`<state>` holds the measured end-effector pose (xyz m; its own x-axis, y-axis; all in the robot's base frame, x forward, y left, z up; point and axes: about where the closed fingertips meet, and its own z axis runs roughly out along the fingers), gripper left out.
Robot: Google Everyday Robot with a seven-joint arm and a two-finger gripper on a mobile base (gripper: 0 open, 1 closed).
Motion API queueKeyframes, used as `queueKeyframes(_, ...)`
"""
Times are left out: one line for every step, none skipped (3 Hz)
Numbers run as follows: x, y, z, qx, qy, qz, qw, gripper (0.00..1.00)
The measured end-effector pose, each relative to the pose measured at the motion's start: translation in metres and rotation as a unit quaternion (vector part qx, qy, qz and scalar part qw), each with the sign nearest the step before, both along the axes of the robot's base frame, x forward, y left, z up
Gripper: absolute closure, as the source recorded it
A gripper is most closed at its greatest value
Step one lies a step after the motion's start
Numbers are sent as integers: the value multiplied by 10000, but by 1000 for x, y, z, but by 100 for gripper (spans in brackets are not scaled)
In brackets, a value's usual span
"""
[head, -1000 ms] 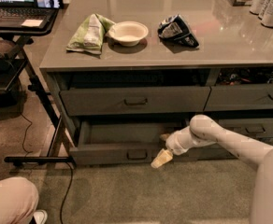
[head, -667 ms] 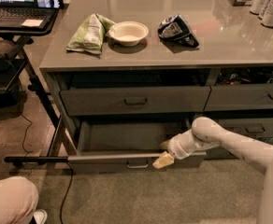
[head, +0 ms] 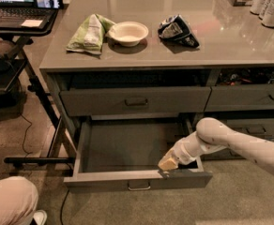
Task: Open middle drawer
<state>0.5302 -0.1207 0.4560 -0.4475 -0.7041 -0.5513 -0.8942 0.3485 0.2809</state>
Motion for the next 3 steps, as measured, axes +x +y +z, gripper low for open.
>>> queueKeyframes(-13, 1, 11, -90, 220, 21, 9997, 100)
queueKeyframes(-18, 3, 15, -119, 324, 51, 9994, 100)
queueKeyframes(-18, 0, 10, -177, 112, 132, 9997, 100)
